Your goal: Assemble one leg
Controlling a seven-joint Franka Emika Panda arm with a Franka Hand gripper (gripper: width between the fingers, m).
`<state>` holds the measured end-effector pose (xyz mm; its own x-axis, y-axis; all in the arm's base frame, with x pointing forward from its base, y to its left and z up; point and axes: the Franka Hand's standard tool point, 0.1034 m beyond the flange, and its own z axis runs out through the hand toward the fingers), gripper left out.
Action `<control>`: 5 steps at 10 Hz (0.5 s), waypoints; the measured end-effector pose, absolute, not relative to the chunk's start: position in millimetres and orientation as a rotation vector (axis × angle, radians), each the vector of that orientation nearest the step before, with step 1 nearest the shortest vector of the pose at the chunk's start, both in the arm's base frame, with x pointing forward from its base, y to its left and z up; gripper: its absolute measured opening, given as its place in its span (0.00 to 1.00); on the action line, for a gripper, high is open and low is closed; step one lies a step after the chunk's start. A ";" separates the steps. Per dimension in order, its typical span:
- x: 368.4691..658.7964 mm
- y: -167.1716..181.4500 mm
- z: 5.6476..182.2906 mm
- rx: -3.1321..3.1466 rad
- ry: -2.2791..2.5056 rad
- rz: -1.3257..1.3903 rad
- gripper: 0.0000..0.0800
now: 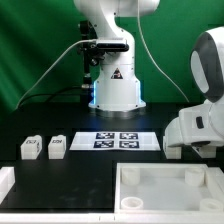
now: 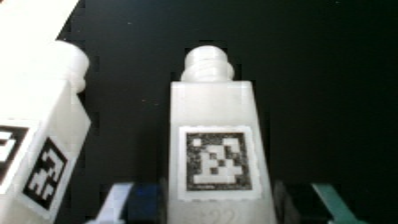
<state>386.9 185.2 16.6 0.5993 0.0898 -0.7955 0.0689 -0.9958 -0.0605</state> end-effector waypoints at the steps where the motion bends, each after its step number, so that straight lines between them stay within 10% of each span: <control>1: 386.9 185.2 16.6 -2.788 -0.138 1.389 0.36; 5: 426.0 169.9 63.1 -2.780 -0.229 1.285 0.36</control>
Offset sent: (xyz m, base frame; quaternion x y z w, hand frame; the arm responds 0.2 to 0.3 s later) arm 0.0463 -0.0356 0.0678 -0.0261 0.0053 -0.0666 0.9974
